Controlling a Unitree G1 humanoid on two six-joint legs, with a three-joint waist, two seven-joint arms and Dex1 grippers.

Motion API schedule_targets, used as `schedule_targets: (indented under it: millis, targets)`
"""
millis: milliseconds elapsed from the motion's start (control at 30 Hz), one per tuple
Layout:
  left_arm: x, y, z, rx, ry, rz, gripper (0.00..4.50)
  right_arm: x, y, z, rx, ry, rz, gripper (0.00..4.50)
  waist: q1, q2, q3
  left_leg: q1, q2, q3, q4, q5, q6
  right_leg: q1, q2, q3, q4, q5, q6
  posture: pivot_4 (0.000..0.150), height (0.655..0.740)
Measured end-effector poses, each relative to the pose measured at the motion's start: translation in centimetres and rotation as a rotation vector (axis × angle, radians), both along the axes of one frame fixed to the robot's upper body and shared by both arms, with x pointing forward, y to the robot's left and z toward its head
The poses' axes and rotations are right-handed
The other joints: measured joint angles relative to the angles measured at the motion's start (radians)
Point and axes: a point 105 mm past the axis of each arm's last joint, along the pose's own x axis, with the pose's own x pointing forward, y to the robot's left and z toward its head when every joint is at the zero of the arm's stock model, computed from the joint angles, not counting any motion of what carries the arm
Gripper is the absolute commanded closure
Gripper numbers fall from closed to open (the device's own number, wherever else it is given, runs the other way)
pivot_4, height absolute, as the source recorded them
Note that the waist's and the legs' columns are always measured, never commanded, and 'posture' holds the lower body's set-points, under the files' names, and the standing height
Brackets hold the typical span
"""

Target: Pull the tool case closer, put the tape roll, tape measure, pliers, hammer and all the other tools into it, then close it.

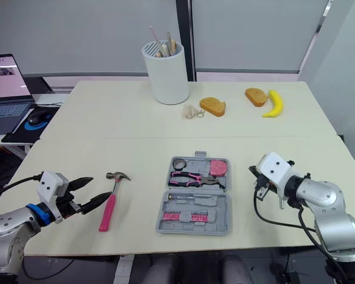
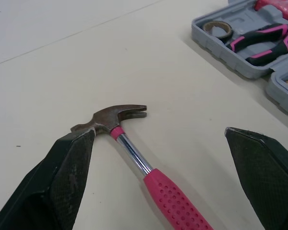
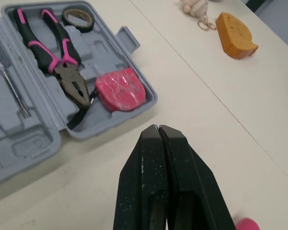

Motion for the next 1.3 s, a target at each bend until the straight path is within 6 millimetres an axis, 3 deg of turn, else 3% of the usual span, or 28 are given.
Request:
schedule_targets:
  millis: [167,300,467,600,833,1067,1300]
  targets:
    - [-0.2,1.2,-0.1,-0.004,-0.006,0.089,0.00,-1.1,-2.7,-1.0,0.003,-0.008,-0.086,4.50,0.003,0.000,0.000,0.000,0.000,0.000,0.000,0.000,0.000,0.001,0.000,0.000,-0.001,0.000,0.000,0.150,0.7400]
    - [-2.1,1.4,-1.0,-0.003,0.089,0.084,0.00,-3.5,-5.8,-2.7,-0.006,0.100,-0.162,4.50,0.004,0.000,0.000,0.000,0.000,0.000,0.000,0.000,0.000,0.001,-0.001,0.000,-0.002,0.000,0.000,0.150,0.7400]
    - [-3.3,1.8,-0.5,0.019,0.173,0.047,0.00,-4.4,-7.8,-2.3,-0.038,0.133,-0.191,4.50,0.004,0.000,0.000,0.002,0.002,0.001,0.000,0.000,0.000,0.003,0.000,0.000,-0.002,0.000,0.000,0.150,0.7400]
    - [-4.0,1.6,-0.2,0.013,0.226,0.022,0.00,-4.8,-8.9,-2.6,-0.035,0.182,-0.211,3.68,0.008,0.000,0.000,0.002,0.002,0.001,0.000,0.000,0.000,0.003,0.000,0.000,-0.003,0.000,-0.001,0.150,0.7400]
    - [-4.4,2.0,0.2,0.002,0.280,0.052,0.00,-6.3,-9.0,-3.3,-0.021,0.319,-0.158,2.04,0.016,0.000,0.000,0.002,0.002,0.001,0.000,0.000,0.000,0.003,0.000,0.000,-0.003,0.000,-0.001,0.150,0.7400]
    - [-4.4,1.5,0.7,-0.023,0.298,0.100,0.00,-6.8,-9.6,-2.9,-0.009,0.362,-0.144,0.04,0.018,-0.001,0.000,0.001,0.002,0.001,0.000,0.000,0.000,0.002,-0.001,0.001,-0.004,0.000,-0.001,0.150,0.7400]
    - [-4.8,1.0,1.4,-0.057,0.295,0.139,0.00,-6.8,-10.0,-2.3,0.006,0.357,-0.145,0.04,0.019,-0.001,0.000,0.001,0.002,0.002,0.000,0.000,0.000,0.002,-0.001,0.001,-0.004,0.000,-0.001,0.150,0.7400]
